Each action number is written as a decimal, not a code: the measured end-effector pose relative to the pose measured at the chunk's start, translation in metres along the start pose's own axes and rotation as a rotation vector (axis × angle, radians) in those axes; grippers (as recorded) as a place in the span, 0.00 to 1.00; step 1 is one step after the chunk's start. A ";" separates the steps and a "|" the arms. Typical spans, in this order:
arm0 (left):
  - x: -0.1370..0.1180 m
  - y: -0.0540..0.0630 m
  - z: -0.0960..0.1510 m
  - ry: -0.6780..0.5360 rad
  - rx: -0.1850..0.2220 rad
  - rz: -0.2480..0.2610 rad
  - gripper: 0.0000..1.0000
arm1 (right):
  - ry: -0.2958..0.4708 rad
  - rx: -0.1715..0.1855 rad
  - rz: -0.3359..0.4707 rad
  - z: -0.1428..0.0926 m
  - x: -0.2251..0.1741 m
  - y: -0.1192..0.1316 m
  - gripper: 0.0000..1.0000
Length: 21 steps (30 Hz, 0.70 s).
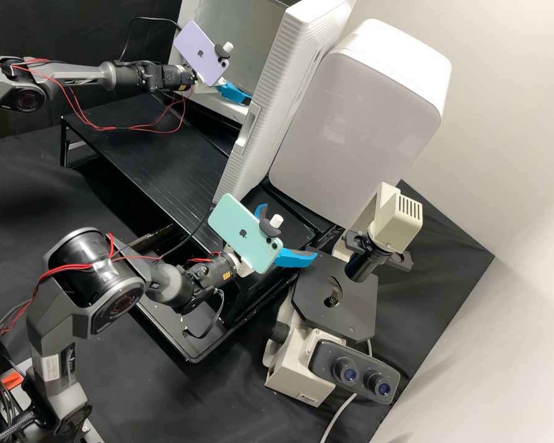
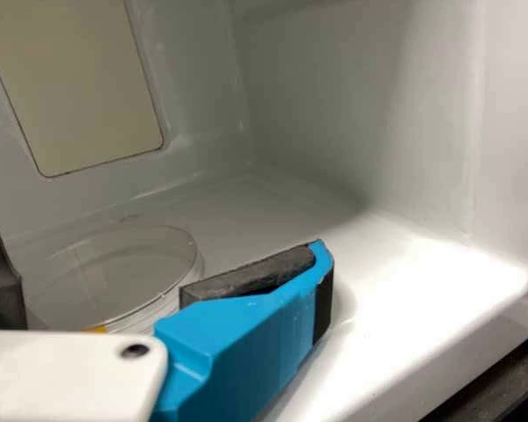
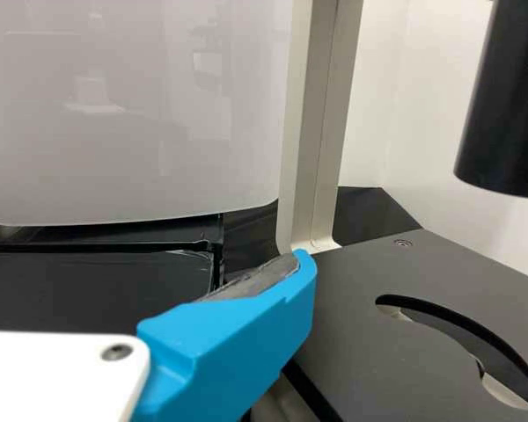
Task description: Take the petri dish out of the incubator
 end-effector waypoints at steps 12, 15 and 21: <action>-0.004 -0.003 -0.002 0.021 -0.024 0.042 1.00 | 0.000 0.000 0.000 0.000 0.000 0.000 1.00; -0.005 -0.002 -0.003 0.030 -0.013 0.046 1.00 | 0.000 0.000 0.000 0.000 0.000 0.000 1.00; -0.005 -0.002 -0.001 0.040 -0.012 0.047 1.00 | 0.000 0.000 0.000 0.000 0.000 0.000 1.00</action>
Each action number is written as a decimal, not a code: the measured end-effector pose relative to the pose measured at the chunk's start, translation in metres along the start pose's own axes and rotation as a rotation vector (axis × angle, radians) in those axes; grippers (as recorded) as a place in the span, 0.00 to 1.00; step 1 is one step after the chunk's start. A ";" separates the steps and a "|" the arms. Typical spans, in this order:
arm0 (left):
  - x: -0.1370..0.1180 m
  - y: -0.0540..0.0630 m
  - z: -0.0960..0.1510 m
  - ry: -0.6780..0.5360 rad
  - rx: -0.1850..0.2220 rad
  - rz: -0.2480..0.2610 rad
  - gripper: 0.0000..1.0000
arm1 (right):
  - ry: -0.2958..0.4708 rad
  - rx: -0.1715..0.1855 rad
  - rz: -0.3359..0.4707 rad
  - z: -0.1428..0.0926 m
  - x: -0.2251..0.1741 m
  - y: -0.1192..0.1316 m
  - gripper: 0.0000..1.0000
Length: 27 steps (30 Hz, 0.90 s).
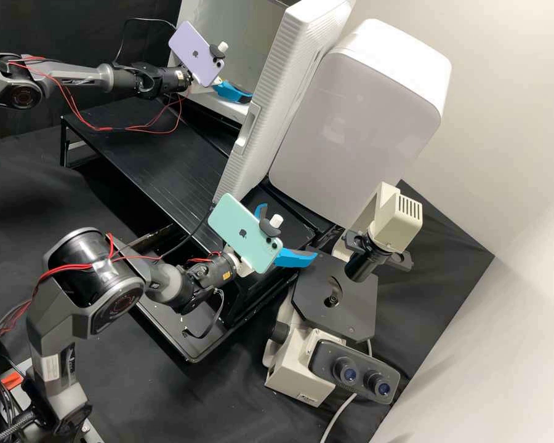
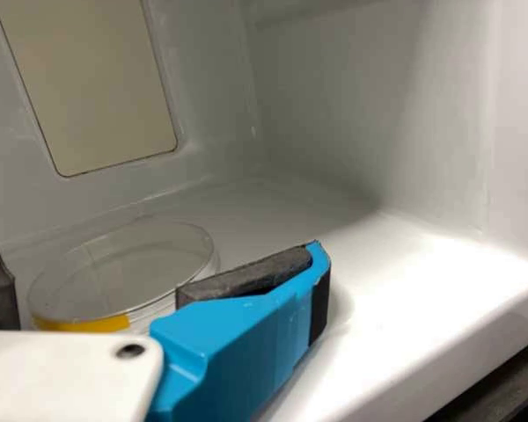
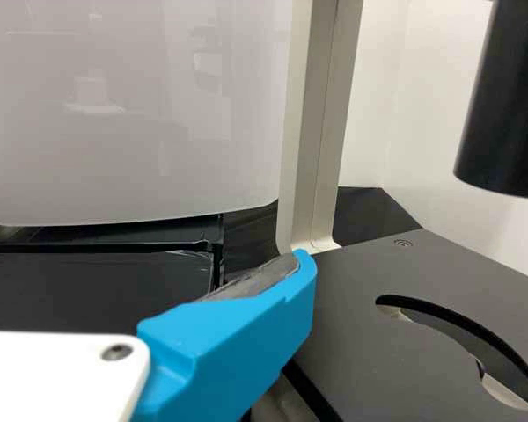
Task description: Take the petri dish out of the incubator
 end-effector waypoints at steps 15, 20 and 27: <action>-0.001 -0.006 -0.001 0.007 -0.043 -0.019 1.00 | 0.000 0.000 0.000 0.000 0.000 0.000 1.00; -0.004 -0.008 -0.004 0.005 -0.068 -0.034 1.00 | 0.000 0.000 0.000 0.000 0.000 0.000 1.00; -0.003 -0.015 -0.010 -0.002 -0.154 -0.062 1.00 | 0.000 0.000 0.000 0.000 0.000 0.000 1.00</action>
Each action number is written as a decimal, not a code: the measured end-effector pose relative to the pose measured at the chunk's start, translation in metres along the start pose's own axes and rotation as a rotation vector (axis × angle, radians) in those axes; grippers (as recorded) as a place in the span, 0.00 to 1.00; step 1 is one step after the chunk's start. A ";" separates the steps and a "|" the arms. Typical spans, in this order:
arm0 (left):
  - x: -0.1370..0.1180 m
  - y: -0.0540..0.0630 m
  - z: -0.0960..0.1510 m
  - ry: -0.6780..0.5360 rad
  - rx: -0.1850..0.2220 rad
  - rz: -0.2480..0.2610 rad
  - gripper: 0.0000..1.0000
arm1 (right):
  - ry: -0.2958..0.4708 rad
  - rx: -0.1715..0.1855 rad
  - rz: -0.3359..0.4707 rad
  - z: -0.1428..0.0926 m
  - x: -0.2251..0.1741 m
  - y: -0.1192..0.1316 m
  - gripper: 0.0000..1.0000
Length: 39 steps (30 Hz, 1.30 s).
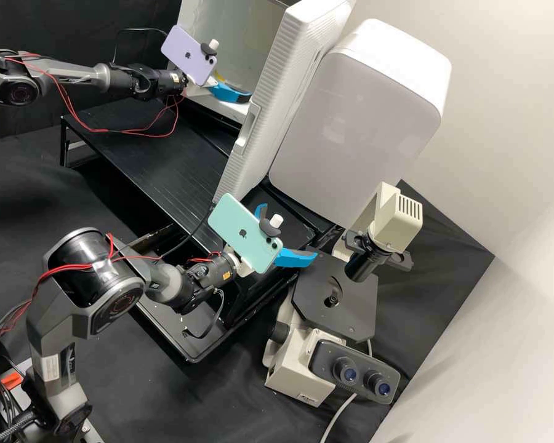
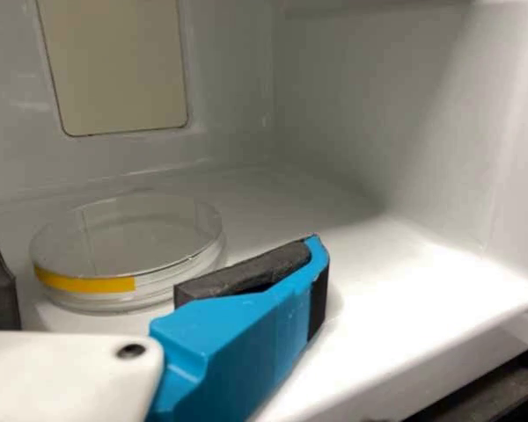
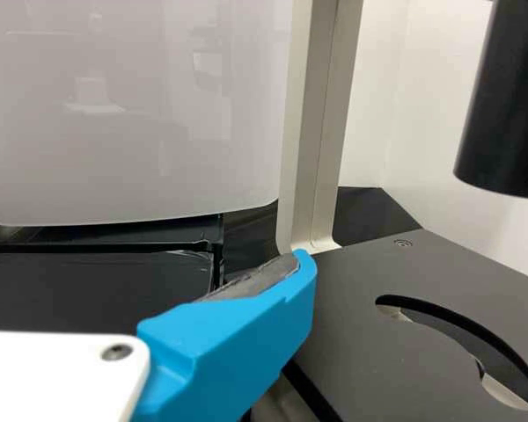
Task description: Take the petri dish out of the incubator
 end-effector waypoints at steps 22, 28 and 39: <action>0.012 0.011 -0.006 0.090 -0.015 -0.030 1.00 | 0.000 0.000 0.000 0.000 0.000 0.000 1.00; 0.018 0.018 -0.001 0.109 0.001 -0.024 1.00 | 0.000 0.000 0.000 0.000 0.000 0.000 1.00; 0.028 0.013 0.017 -0.024 0.192 0.009 1.00 | 0.000 0.000 0.000 0.000 0.000 0.000 1.00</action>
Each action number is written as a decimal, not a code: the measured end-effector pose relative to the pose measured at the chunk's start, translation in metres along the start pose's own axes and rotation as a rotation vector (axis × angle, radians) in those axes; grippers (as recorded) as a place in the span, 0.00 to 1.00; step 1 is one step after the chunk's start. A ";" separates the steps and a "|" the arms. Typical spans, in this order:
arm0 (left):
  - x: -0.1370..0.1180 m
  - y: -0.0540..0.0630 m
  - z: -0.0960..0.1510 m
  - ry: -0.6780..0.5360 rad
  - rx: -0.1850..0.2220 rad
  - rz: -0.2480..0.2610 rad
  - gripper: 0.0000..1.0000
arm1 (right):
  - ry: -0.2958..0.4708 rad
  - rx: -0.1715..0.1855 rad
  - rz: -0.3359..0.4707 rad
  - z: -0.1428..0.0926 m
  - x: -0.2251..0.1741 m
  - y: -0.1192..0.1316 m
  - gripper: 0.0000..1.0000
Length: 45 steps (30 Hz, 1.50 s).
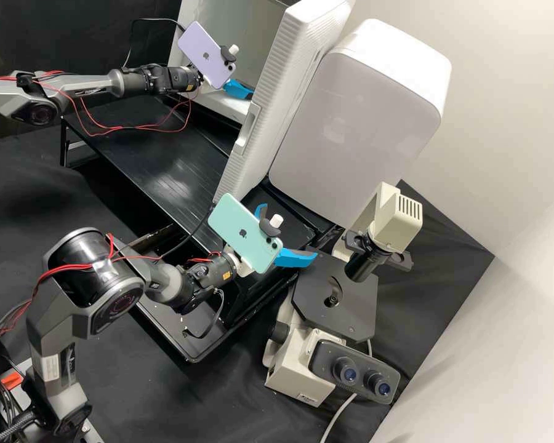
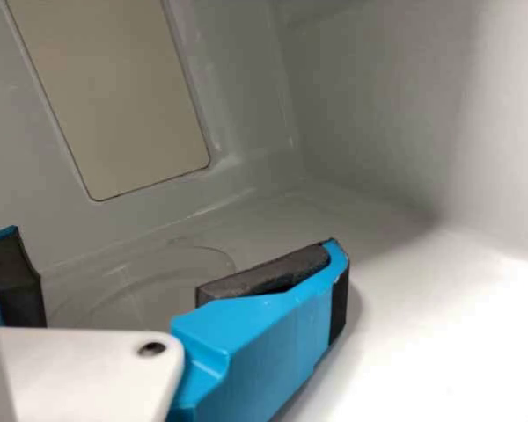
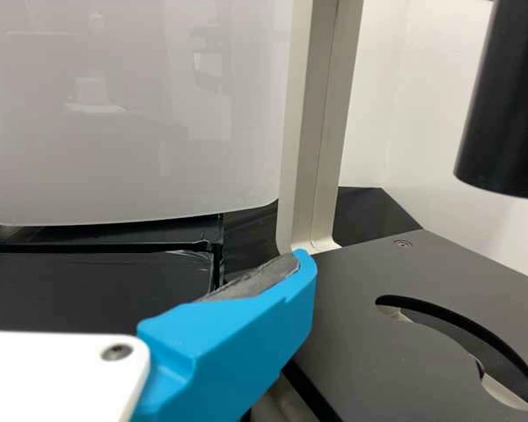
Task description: Take the petri dish out of the incubator
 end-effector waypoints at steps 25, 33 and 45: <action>-0.002 -0.010 0.003 -0.090 -0.021 0.009 0.00 | 0.000 0.000 0.000 0.000 0.000 0.000 1.00; -0.003 -0.009 0.003 -0.101 -0.034 0.011 0.00 | 0.000 0.000 0.000 0.000 0.000 0.000 1.00; -0.003 -0.009 0.003 -0.115 -0.038 0.009 0.00 | 0.000 0.000 0.000 0.000 0.000 0.000 1.00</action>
